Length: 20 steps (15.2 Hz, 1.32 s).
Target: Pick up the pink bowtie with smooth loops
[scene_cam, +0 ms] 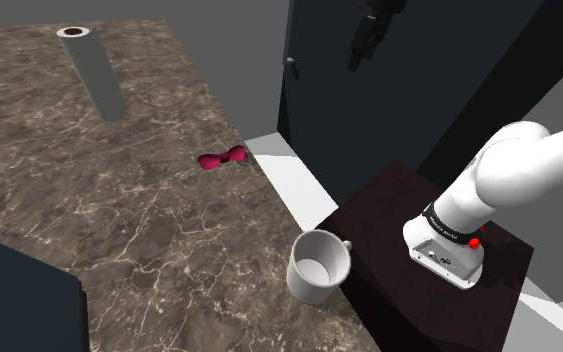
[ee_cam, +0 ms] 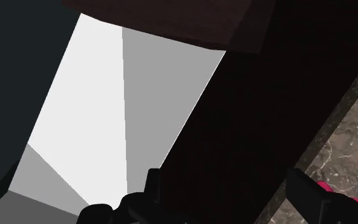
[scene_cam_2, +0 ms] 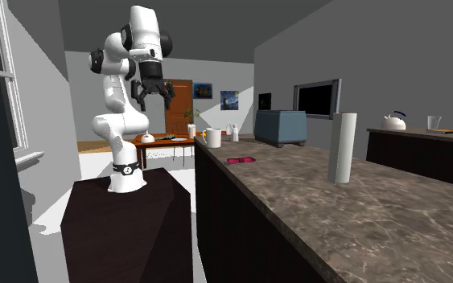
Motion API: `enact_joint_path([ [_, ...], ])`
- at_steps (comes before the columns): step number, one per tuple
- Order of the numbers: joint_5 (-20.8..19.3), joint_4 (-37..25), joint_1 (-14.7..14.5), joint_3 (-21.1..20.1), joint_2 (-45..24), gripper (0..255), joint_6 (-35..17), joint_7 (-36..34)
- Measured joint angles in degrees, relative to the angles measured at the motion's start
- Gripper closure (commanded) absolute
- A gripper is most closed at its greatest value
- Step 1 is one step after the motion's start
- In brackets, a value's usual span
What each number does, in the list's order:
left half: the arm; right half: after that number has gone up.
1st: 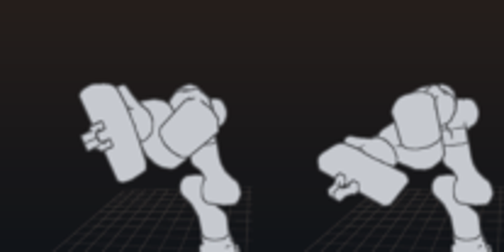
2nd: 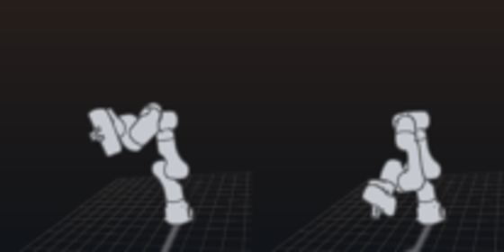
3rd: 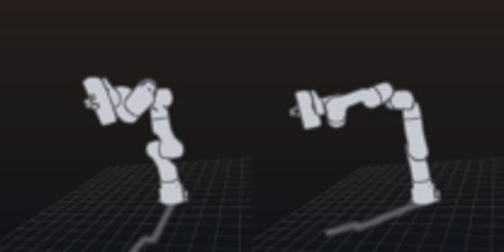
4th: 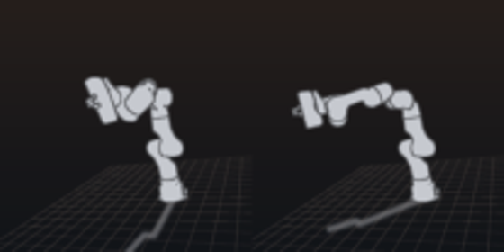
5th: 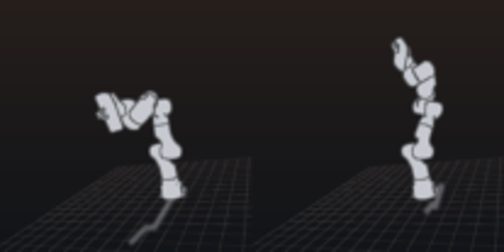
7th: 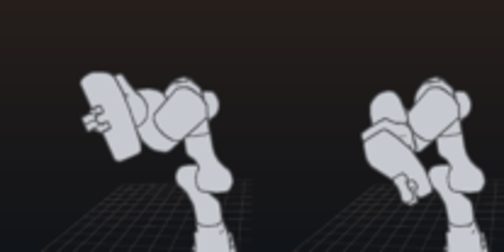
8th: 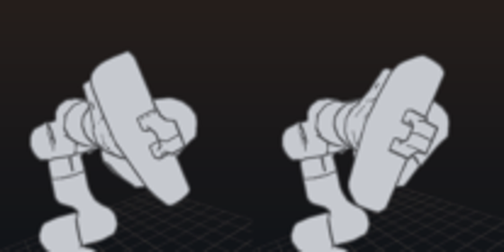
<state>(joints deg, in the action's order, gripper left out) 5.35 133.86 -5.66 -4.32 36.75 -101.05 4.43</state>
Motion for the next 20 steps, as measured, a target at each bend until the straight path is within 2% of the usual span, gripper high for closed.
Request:
enact_joint_path([
  [11,0.5,-5.0,-4.3,-9.1,-17.8,0,-11.6,-4.5],
  [20,-4.5,-14.2,-7.5,-15.5,-35.2,0,-18.0,-9.9],
])
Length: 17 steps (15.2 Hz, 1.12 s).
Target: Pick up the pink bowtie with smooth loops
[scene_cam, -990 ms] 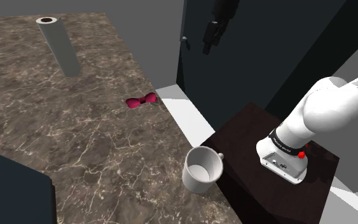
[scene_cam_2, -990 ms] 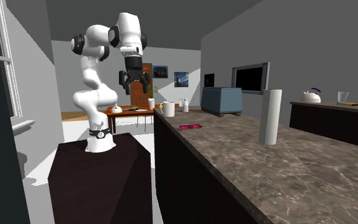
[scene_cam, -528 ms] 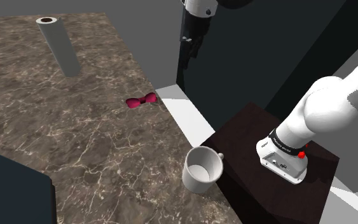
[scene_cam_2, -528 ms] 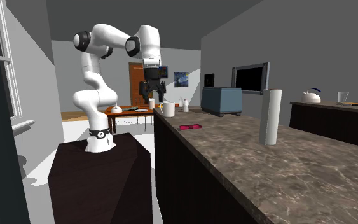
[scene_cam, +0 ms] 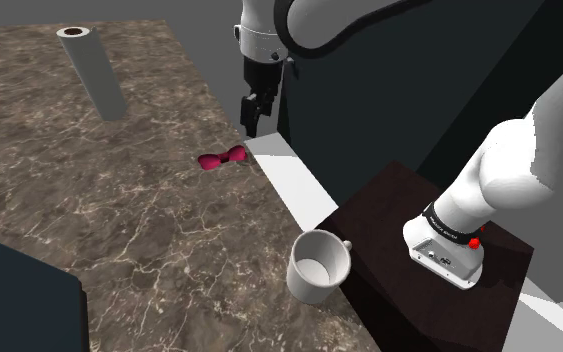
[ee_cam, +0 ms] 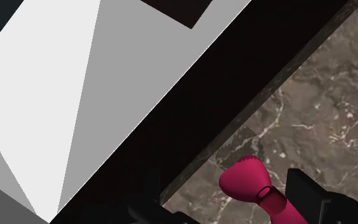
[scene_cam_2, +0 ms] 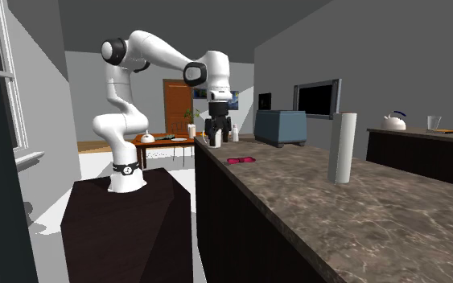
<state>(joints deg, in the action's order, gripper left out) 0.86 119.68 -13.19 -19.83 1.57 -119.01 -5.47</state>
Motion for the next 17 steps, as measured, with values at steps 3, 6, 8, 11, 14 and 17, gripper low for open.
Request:
enact_joint_path([
  [3,-2.5,-3.9,-1.5,-1.5,-5.6,0,-0.8,-2.0],
  [6,-4.3,-6.0,-2.6,-2.1,-9.5,0,-2.0,-3.5],
  [8,-4.7,-5.0,-2.7,-2.0,-10.1,0,-3.6,-3.7],
  [11,-5.3,-4.0,-2.8,-1.9,-11.4,0,-5.6,-4.1],
  [14,-5.6,-3.5,-2.9,-1.9,-11.8,255,-6.6,-4.3],
  [17,-5.6,-3.5,-2.9,-1.9,-11.9,255,-6.8,-4.3],
])
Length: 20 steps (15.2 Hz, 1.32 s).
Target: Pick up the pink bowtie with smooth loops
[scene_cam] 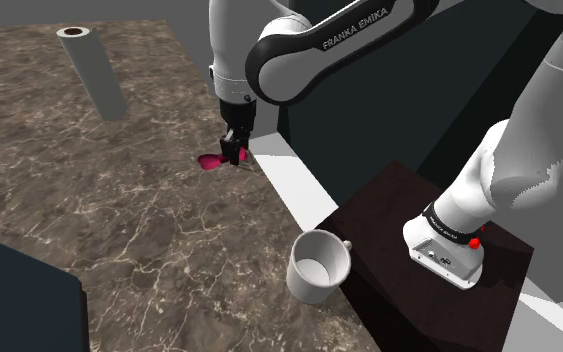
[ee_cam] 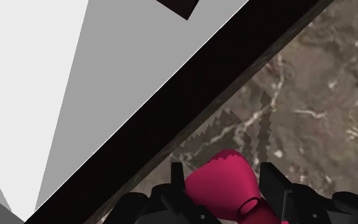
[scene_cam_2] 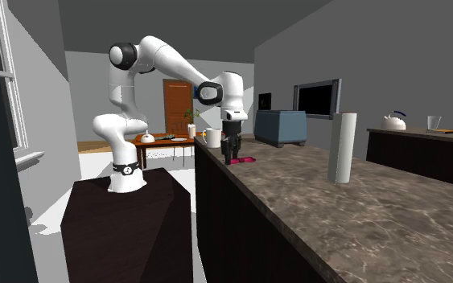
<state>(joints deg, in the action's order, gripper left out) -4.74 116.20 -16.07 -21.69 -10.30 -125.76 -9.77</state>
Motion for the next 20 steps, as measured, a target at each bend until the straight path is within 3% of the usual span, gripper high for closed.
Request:
enact_joint_path([
  [7,0.1,-0.2,0.0,0.0,0.1,255,0.3,0.1],
  [20,2.1,-5.4,0.4,-0.3,4.0,255,9.2,1.5],
])
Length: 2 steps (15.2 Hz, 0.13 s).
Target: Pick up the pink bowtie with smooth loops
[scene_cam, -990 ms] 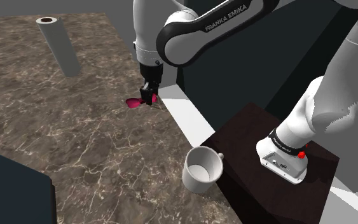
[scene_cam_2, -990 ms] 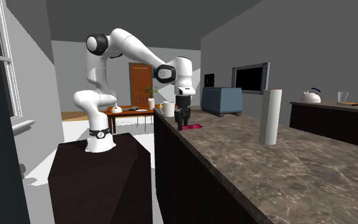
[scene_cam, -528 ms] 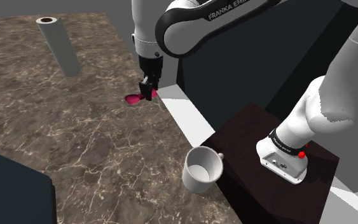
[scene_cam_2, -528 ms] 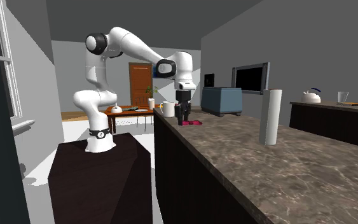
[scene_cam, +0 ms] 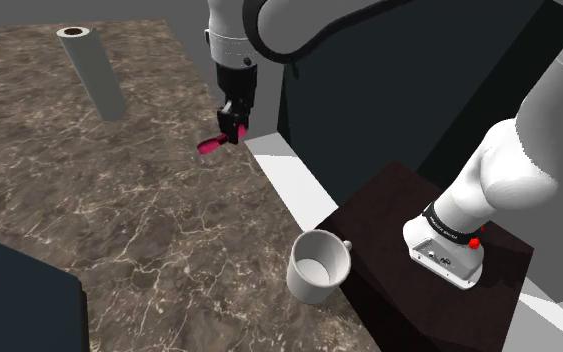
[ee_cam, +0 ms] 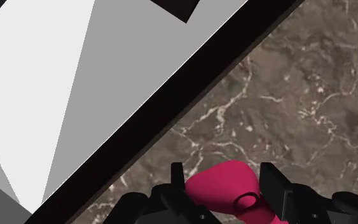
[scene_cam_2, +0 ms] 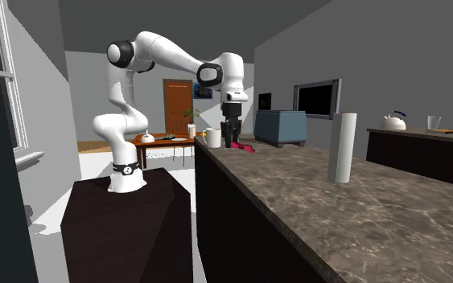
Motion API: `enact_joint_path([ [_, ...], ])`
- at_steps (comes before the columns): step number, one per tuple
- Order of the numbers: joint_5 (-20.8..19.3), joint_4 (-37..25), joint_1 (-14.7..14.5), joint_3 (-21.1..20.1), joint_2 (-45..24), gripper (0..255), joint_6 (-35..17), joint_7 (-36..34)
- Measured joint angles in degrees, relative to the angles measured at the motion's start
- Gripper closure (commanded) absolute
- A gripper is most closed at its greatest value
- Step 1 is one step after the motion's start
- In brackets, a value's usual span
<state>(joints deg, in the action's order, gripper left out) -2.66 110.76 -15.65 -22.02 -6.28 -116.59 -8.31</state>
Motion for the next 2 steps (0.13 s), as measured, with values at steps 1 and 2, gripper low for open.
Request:
enact_joint_path([
  [1,0.1,-0.5,0.0,0.0,0.3,255,0.8,0.1],
  [2,0.2,-0.7,0.0,0.0,0.5,255,1.1,0.1],
])
